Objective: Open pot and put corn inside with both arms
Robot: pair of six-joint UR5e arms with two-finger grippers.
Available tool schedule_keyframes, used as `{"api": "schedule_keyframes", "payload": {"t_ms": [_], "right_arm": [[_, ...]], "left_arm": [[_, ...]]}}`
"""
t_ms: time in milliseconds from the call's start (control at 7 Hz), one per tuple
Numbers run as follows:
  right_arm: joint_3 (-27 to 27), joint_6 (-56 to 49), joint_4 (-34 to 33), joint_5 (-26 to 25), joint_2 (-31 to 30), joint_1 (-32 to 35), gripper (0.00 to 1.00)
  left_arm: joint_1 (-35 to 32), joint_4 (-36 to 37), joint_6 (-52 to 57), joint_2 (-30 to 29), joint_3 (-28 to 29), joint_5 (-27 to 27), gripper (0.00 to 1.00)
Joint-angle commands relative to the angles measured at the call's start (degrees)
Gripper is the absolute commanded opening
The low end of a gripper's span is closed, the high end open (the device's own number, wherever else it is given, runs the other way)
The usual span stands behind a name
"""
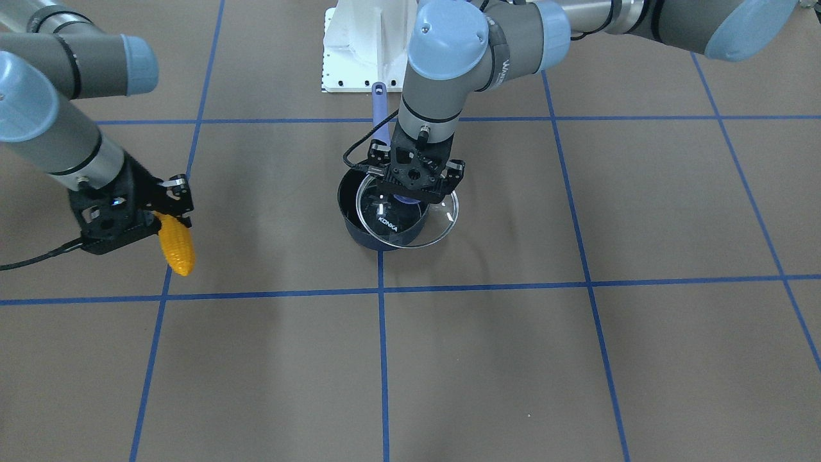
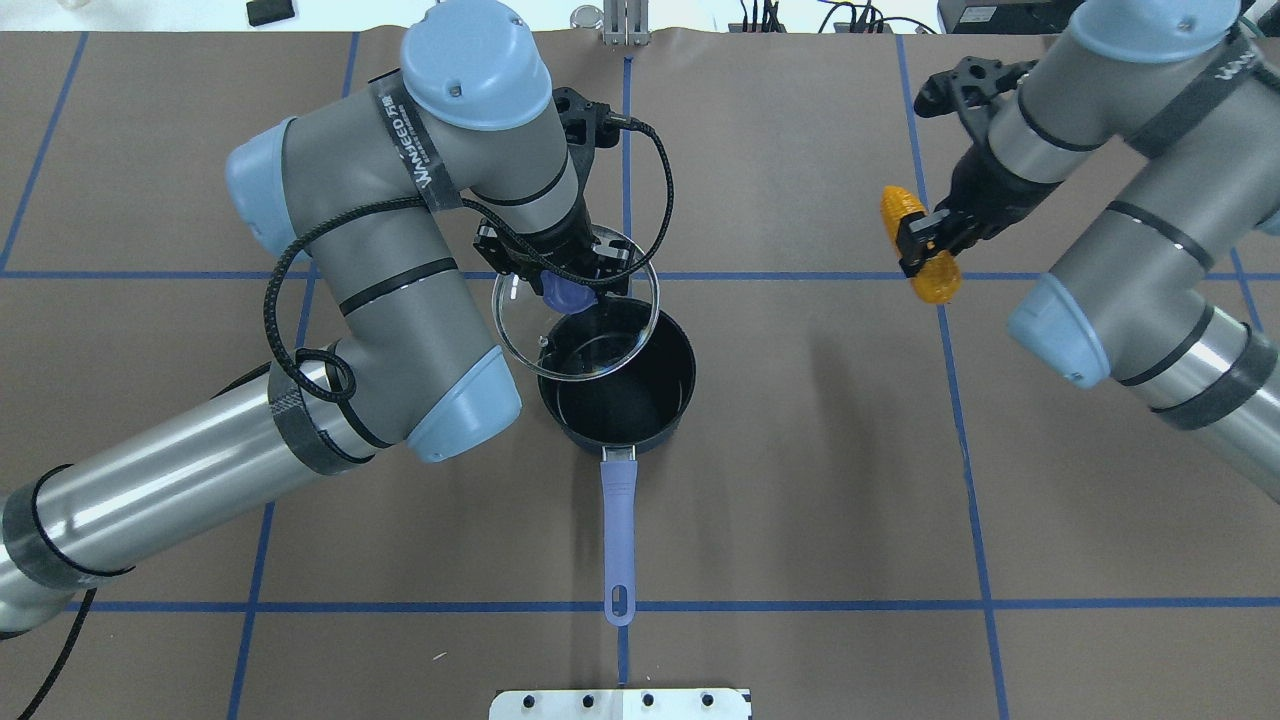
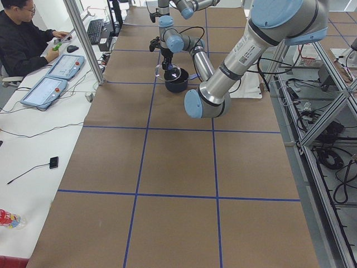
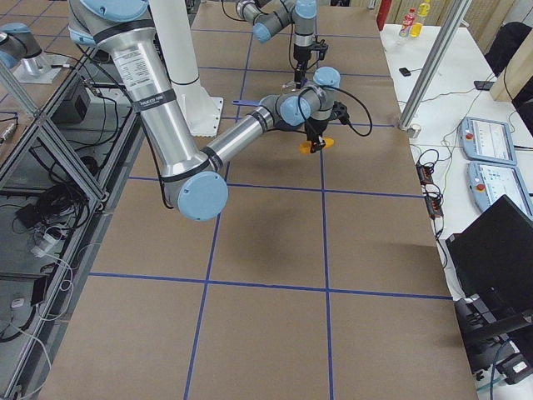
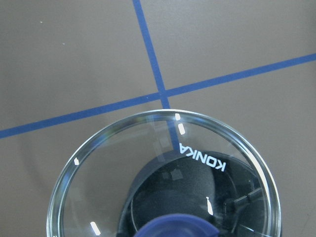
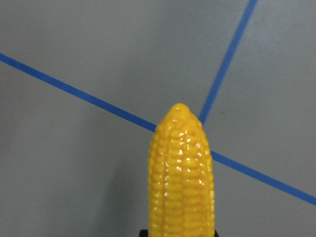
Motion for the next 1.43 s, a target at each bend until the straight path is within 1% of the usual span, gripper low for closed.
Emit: {"api": "schedule_keyframes", "payload": {"t_ms": [0, 143, 429, 571, 714, 857, 1000, 1286], "right_arm": [[0.7, 6.5, 0.0, -0.5, 4.1, -4.5, 0.24], [0.6, 8.2, 0.1, -0.9, 6.1, -6.5, 0.25], [0.0, 9.8, 0.0, -3.4, 9.6, -10.5, 0.25], [-1.3, 9.8, 0.2, -5.6, 11.5, -13.2, 0.25], [-3.4, 9.1, 0.3, -6.5, 14.1, -14.9, 0.25], [-7.0, 8.8, 0.4, -6.7, 17.8, -16.0, 0.25], [-9.5, 7.8, 0.4, -7.8, 20.2, -17.1, 0.25], [-10.1, 6.2, 0.4, -9.6, 20.6, -18.4, 0.27]], "left_arm": [[-2.0, 0.3, 3.9, 3.1, -2.2, -0.3, 0.47], [-3.6, 0.3, 4.7, 4.3, -3.3, -0.4, 0.47], [-5.8, 0.3, 9.4, 6.6, -4.0, -1.2, 0.47], [-7.8, 0.3, 12.8, 8.4, -4.2, -3.5, 0.47], [-10.1, 0.2, 17.2, 10.3, -4.4, -5.1, 0.47], [-11.6, -0.2, 21.2, 12.6, -4.6, -6.3, 0.47], [-13.7, -0.4, 25.9, 15.6, -5.6, -6.8, 0.47], [-19.7, -2.1, 36.7, 23.3, -5.9, -11.1, 0.47]]}}
